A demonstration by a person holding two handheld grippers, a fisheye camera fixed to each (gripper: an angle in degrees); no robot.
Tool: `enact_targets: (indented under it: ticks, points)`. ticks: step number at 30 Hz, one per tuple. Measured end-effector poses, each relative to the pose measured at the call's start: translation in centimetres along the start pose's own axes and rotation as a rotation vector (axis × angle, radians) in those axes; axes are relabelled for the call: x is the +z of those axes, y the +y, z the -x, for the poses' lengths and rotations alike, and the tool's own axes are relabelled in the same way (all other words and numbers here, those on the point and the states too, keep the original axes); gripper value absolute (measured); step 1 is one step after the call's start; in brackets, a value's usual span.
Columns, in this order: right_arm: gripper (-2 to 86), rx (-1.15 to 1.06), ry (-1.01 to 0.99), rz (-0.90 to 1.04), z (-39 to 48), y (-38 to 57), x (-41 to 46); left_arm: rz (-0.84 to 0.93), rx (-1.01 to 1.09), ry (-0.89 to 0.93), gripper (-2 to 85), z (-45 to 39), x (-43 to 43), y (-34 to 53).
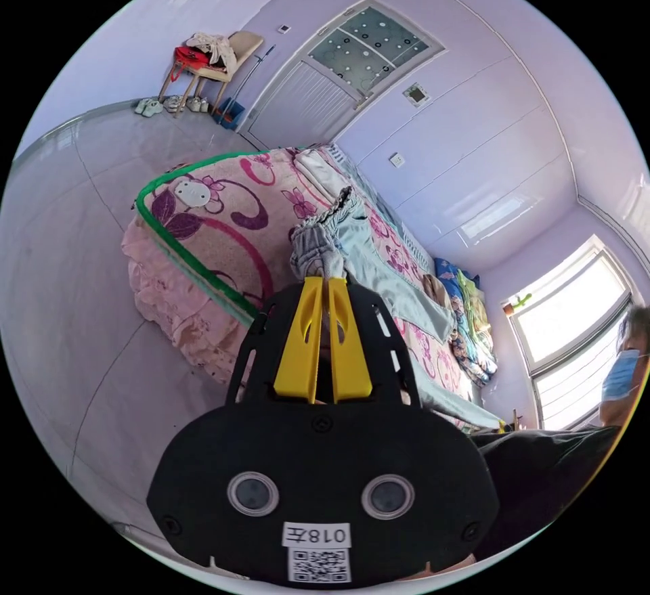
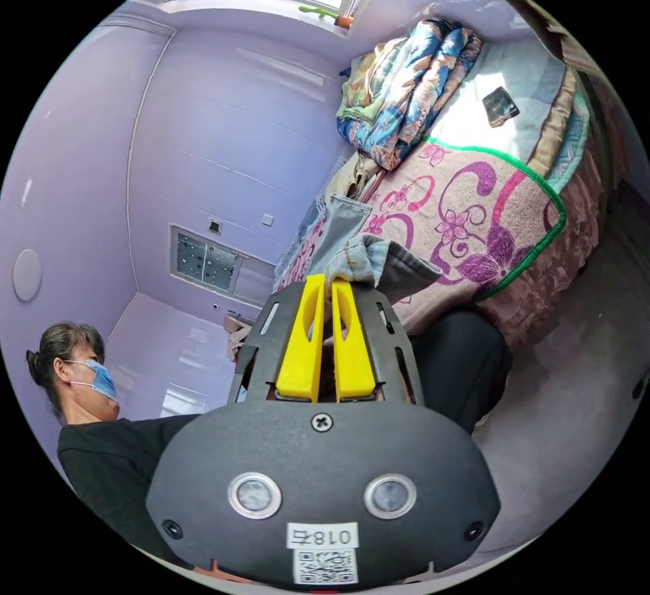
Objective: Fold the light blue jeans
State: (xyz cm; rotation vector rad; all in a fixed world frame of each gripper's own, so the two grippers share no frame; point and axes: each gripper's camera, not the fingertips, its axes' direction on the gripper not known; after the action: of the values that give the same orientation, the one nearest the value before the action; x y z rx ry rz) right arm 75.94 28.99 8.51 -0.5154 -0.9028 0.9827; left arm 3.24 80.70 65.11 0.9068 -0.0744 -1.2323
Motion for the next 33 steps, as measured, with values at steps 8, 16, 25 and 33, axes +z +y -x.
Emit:
enact_targets:
  ticks: [8, 16, 25, 33]
  points:
    - [0.4, 0.076, -0.003, 0.053, 1.8, -2.4, 4.2, 0.011, -0.156, 0.035, -1.0, 3.0, 3.1, -0.1]
    - [0.3, 0.084, -0.042, 0.056, 7.2, -9.0, 12.2, -0.09, -0.129, 0.116, -1.0, -0.5, 2.8, -4.8]
    - [0.4, 0.026, -0.053, 0.03, 16.2, -23.0, 32.7, -0.093, -0.144, 0.148, -1.0, -5.9, 16.1, -21.9]
    - [0.5, 0.059, 0.141, 0.068, 20.0, -27.4, 47.7, -0.02, -0.289, -0.002, -1.0, -7.2, 25.6, -26.5]
